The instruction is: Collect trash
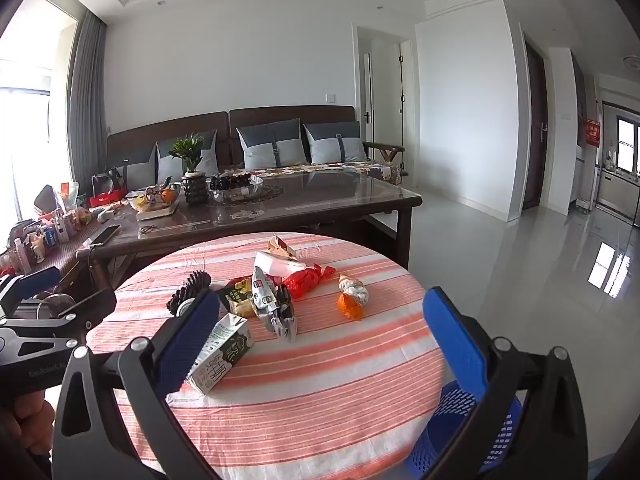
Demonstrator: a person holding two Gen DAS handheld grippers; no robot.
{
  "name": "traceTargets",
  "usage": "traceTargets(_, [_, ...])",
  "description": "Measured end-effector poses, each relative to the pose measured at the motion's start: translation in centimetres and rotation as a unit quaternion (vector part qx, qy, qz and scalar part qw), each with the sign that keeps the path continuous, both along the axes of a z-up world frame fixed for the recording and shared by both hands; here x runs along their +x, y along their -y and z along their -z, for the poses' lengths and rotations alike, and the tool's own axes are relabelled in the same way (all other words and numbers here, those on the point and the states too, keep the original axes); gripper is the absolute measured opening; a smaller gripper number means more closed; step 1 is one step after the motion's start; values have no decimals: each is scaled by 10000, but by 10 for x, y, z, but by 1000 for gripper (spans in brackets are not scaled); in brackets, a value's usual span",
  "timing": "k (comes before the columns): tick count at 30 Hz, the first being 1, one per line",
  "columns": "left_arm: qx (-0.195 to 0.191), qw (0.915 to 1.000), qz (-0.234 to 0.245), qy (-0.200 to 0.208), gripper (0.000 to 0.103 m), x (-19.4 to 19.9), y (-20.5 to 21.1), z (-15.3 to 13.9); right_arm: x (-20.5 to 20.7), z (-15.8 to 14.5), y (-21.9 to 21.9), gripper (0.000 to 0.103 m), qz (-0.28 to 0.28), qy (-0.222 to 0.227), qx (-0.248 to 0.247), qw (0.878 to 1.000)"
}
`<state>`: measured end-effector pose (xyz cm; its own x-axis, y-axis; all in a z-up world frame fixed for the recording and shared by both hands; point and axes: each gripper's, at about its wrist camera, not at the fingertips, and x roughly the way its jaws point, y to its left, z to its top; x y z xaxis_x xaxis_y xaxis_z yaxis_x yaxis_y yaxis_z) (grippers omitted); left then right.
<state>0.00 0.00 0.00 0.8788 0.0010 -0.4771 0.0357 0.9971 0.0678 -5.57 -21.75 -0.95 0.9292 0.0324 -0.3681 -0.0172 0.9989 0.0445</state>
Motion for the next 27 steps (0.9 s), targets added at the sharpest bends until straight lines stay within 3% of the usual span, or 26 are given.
traceTargets(27, [-5, 10000, -18, -17, 99, 3, -4, 2, 2, 2, -1, 98, -18, -62, -69, 10000])
